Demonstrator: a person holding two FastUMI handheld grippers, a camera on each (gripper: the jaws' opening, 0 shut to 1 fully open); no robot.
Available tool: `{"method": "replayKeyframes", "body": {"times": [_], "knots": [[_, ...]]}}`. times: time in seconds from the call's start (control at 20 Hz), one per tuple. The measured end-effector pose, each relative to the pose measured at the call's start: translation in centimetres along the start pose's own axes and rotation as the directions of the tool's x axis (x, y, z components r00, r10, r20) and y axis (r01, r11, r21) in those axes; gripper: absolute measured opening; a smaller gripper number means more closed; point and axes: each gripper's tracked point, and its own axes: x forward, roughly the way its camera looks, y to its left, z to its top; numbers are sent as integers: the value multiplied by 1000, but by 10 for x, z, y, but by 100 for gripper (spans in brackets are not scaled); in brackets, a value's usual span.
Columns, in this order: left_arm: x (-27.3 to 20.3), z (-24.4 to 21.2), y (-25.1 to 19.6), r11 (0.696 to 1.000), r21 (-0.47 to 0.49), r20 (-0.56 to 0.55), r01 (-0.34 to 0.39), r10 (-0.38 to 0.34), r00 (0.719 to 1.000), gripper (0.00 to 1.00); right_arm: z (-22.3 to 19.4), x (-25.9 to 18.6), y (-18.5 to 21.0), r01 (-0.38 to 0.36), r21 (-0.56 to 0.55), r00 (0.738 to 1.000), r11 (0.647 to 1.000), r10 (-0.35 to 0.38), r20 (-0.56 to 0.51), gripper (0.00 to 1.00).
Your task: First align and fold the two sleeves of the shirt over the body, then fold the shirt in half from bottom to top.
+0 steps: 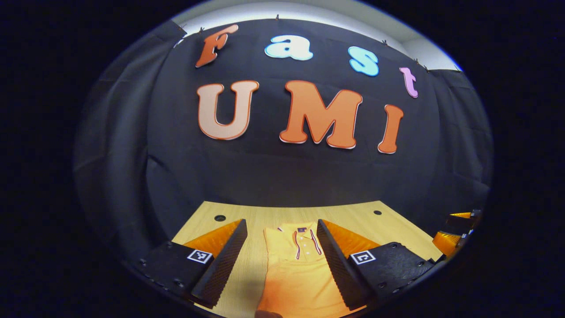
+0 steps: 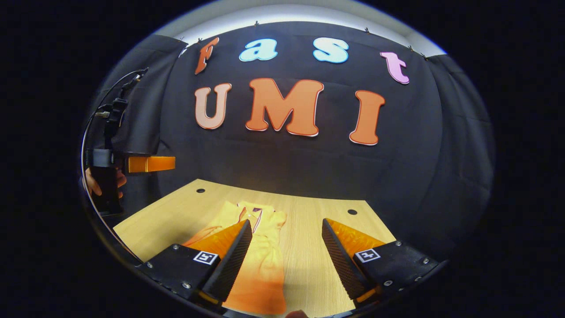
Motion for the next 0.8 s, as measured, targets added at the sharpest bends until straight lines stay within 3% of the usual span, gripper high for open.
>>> {"method": "replayKeyframes", "body": {"times": [0.2, 0.35, 0.5, 0.6, 0.8], "knots": [[-57, 21, 5, 997, 19, 176, -76, 71, 982, 97, -4, -11, -3, -39, -4, 999, 999, 39, 32, 98], [-78, 4, 4, 988, 88, 180, -130, 113, 977, 97, -29, -15, -3, -60, -6, 998, 998, 60, -7, 98], [-85, -75, 10, 988, 97, 2, -121, 122, 993, 98, -77, -18, -1, -79, 27, 988, 996, 82, -130, 98], [-84, -116, 14, 990, 90, -112, -111, 121, 986, 98, -105, -17, 2, -89, 49, 973, 995, 97, -209, 98], [-84, -195, 22, 991, 78, -342, -110, 130, 931, 98, -168, -26, 0, -97, 102, 917, 990, 128, -377, 98]]}}
